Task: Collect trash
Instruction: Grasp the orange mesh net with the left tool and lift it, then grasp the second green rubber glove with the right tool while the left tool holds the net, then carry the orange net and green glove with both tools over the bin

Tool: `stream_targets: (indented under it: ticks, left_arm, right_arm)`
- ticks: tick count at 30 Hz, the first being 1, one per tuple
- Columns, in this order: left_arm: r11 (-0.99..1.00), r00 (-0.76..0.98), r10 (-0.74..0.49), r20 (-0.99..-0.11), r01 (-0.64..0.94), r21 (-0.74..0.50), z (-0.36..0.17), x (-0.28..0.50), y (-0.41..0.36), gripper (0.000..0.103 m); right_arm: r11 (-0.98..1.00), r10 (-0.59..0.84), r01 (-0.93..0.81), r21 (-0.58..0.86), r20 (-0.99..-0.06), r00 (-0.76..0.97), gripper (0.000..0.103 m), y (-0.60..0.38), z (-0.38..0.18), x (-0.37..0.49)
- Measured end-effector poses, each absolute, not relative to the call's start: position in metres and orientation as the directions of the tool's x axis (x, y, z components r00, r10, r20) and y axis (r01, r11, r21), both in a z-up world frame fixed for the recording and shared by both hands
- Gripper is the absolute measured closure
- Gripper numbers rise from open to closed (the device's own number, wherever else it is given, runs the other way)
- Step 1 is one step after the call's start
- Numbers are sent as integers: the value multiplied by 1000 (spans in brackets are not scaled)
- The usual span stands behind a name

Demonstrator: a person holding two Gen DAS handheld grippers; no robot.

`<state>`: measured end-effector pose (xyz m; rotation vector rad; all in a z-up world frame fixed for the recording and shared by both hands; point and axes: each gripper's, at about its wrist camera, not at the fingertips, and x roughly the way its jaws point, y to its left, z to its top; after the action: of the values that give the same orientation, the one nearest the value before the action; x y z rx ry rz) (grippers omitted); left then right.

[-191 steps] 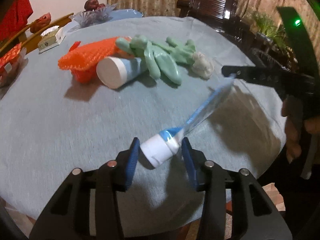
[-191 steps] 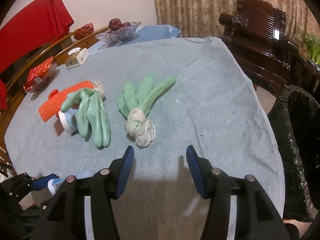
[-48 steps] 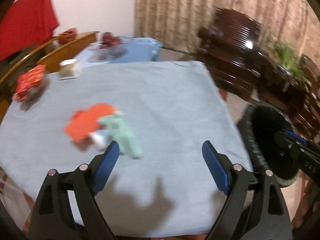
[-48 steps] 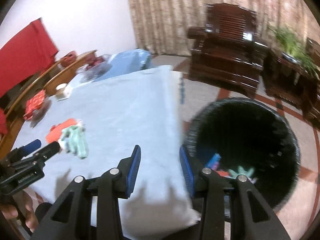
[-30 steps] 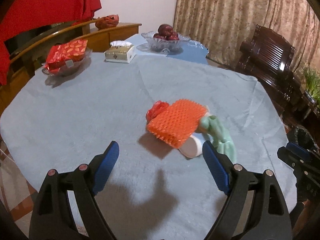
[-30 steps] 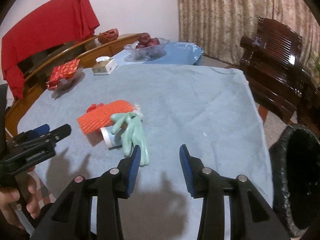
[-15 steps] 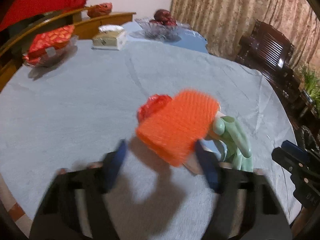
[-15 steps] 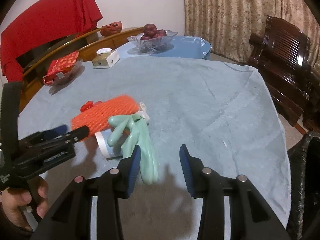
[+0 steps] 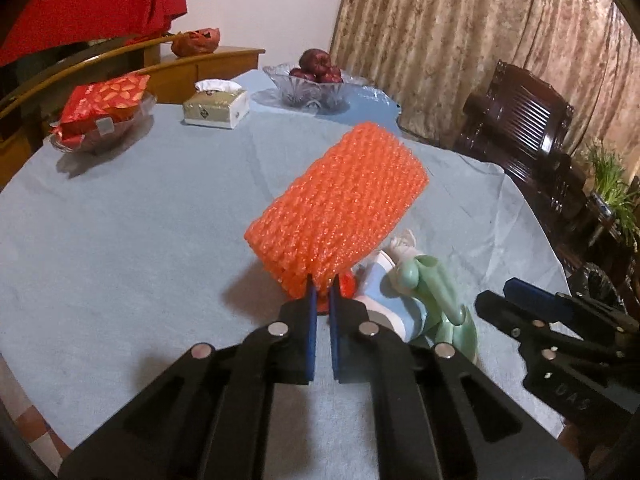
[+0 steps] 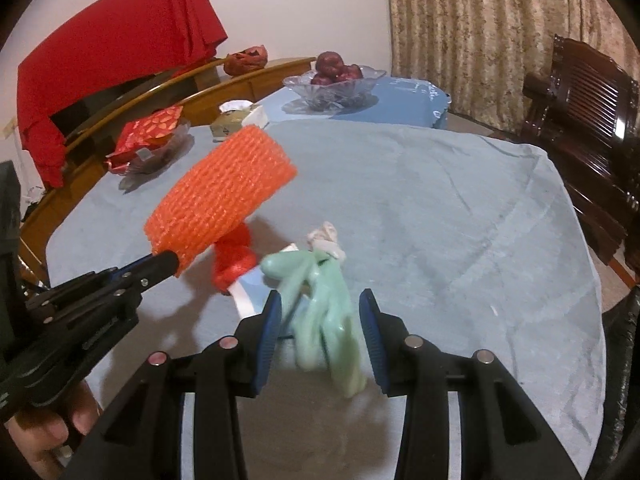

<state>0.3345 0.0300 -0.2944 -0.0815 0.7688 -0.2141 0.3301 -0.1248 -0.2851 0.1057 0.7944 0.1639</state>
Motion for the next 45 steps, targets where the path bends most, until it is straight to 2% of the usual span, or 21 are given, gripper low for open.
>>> stream_targets:
  ticks: [7, 8, 10, 13, 31, 45]
  left_arm:
    - [980, 702, -199, -684, 142, -140, -295, 332, 40, 98]
    - [980, 702, -198, -684, 140, -140, -296, 330, 41, 98]
    - [981, 699, -194, -689, 136, -139, -298, 330, 43, 98]
    - [982, 694, -190, -695, 141, -128, -302, 329, 42, 98]
    - [980, 733, -198, -651, 163, -114, -263, 301, 17, 98]
    - [965, 727, -252, -639, 238, -110, -231, 269, -39, 98]
  right_arm:
    - [981, 191, -114, 155, -736, 649, 61, -110, -303, 350]
    - [981, 192, -112, 157, -742, 643, 64, -111, -306, 352]
    - [979, 201, -113, 167, -750, 630, 89, -113, -311, 355]
    - [979, 202, -108, 173, -745, 636, 94, -118, -311, 353]
    - [979, 183, -72, 190, -672, 718, 97, -155, -255, 323]
    - [984, 73, 45, 170, -629, 774, 97, -226, -214, 261]
